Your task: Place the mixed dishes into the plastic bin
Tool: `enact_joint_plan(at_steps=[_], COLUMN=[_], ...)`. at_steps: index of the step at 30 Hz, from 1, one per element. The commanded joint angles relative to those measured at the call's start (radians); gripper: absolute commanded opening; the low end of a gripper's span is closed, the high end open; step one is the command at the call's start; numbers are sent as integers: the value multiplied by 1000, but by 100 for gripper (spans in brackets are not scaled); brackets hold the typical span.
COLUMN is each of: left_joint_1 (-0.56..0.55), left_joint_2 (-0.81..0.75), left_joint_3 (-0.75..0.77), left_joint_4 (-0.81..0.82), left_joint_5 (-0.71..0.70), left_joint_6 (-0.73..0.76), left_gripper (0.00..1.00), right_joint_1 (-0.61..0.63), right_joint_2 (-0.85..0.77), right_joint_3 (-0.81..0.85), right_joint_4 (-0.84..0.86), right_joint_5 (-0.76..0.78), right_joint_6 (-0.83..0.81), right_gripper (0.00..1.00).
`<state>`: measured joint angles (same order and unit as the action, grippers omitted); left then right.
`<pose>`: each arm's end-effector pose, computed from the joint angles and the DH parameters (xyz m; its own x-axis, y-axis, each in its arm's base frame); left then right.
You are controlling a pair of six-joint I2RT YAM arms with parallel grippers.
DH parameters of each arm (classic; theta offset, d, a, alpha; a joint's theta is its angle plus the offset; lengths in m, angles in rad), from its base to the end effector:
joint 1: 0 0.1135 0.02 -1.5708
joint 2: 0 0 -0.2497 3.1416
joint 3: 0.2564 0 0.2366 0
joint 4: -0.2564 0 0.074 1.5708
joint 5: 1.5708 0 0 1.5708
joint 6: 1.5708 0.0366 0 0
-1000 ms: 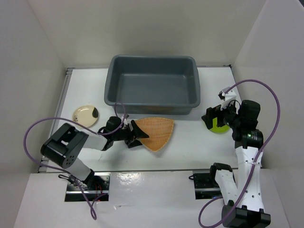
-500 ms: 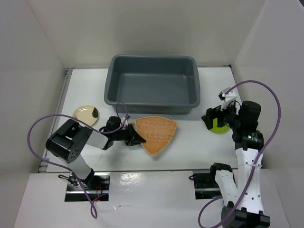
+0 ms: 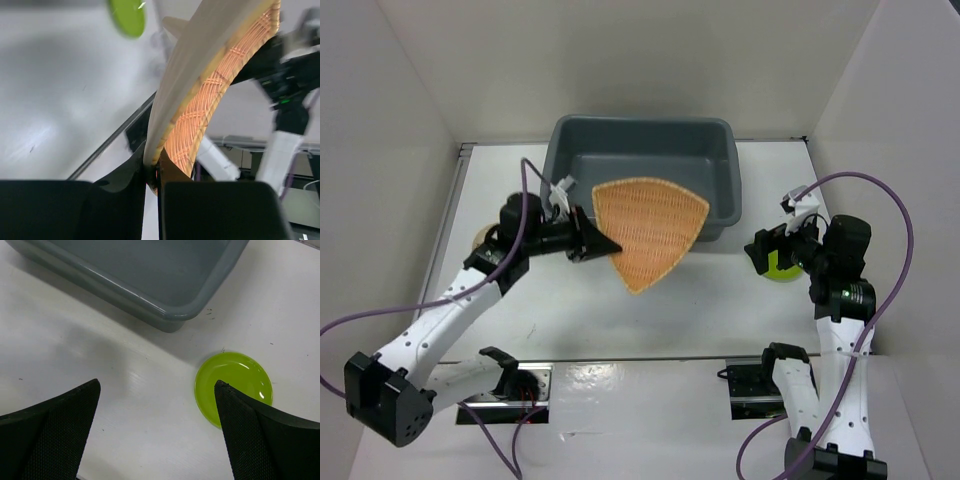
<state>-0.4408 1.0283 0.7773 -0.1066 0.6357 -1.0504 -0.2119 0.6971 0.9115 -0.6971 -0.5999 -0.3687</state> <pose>0.1938 -0.1155 0.2924 -0.8917 -0.3512 -0.2855 0.1462 0.3734 -0.9161 0.1331 -0.0075 0.3328 -0.3097 -0.2377 -0.9207 -0.4576 0.8860 -0.0748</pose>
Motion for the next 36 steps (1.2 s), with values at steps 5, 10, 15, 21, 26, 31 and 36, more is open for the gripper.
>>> enact_joint_plan(at_steps=[5, 10, 15, 21, 26, 31, 36], left_joint_1=[77, 86, 73, 73, 63, 63, 63], left_joint_2=[380, 744, 926, 1102, 1203, 1291, 1336], left_joint_3=[567, 919, 1044, 1158, 1221, 1258, 1249], left_joint_4=[-102, -139, -177, -200, -180, -159, -140], left_joint_5=[88, 134, 91, 27, 27, 27, 27], left_joint_6=[118, 119, 121, 99, 18, -45, -74], left_gripper=[0, 0, 0, 0, 0, 0, 0], right_joint_1=[6, -12, -21, -21, -21, -30, -40], right_joint_2=[-2, -13, -33, -42, -51, -61, -70], right_joint_3=[18, 18, 18, 18, 18, 9, 9], right_joint_4=[2, 11, 11, 11, 11, 11, 11], right_joint_5=[-3, -3, -3, -3, -3, -3, -3], right_joint_6=[-3, -3, -3, -3, -3, 7, 7], right_gripper=[99, 99, 99, 99, 99, 99, 99])
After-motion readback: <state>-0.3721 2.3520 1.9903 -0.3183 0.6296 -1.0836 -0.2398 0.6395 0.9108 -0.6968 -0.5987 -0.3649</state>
